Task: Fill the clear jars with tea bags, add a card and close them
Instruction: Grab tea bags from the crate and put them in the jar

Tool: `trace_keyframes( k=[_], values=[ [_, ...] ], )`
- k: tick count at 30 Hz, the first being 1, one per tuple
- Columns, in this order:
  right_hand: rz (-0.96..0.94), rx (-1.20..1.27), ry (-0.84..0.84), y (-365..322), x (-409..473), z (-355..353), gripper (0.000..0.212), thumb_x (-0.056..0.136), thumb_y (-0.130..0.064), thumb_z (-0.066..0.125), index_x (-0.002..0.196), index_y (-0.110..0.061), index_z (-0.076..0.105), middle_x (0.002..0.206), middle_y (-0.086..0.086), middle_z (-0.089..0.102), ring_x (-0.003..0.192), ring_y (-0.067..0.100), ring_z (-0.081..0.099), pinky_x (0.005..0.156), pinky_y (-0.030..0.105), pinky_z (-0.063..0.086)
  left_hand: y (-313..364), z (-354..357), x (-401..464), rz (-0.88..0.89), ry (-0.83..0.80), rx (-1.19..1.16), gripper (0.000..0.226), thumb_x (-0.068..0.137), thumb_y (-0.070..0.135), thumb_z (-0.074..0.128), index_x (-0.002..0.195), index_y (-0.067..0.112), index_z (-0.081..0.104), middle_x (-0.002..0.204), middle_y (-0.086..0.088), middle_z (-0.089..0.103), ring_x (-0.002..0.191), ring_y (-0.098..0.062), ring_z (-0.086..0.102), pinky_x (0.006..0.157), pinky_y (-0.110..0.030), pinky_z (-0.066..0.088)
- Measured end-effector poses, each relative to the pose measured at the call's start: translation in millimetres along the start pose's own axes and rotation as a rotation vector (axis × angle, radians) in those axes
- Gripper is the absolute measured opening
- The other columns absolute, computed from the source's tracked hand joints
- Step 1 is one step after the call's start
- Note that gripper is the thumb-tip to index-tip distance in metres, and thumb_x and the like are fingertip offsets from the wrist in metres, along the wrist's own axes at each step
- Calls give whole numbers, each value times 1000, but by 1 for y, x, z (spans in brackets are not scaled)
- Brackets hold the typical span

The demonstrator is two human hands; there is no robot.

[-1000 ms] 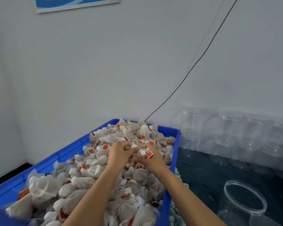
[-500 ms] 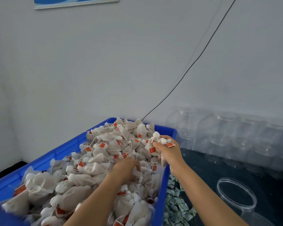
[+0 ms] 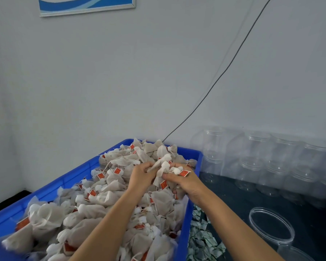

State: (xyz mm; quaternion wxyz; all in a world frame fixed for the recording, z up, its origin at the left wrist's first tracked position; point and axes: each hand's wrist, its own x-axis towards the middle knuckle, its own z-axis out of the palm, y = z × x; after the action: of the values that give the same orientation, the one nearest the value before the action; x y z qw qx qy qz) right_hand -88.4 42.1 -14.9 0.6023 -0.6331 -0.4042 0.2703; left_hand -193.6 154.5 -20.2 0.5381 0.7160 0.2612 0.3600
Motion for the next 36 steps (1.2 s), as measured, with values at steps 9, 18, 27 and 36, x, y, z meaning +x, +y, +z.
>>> trace_keyframes(
  k=[9,18,27,36],
  values=[
    [15,-67,306,-4,-7,-22,28,88,-19,69,114,-18,61,95,-7,64,79,5,60,56,13,45,-26,0,12,-265,-296,31,45,87,-11,57,128,5,49,116,-13,61,95,-27,68,75,-34,61],
    [-77,-108,389,-34,-43,-76,8,88,-25,68,84,-29,62,67,-11,67,57,4,62,46,14,48,-67,42,16,71,-377,1104,44,78,49,68,116,32,52,125,3,50,116,-17,45,93,-29,42],
    [-32,-196,447,-52,-73,-104,9,88,-29,68,88,-27,59,82,0,66,69,15,60,56,23,47,-61,56,10,275,-292,1388,25,87,49,62,110,39,60,119,13,60,112,-9,55,105,-34,27],
    [101,-201,432,-49,-85,-103,21,90,-33,66,104,-19,59,89,3,65,73,16,60,56,23,46,-16,43,0,58,176,522,36,79,51,70,63,22,57,59,6,59,54,-13,55,59,-29,48]
  ],
)
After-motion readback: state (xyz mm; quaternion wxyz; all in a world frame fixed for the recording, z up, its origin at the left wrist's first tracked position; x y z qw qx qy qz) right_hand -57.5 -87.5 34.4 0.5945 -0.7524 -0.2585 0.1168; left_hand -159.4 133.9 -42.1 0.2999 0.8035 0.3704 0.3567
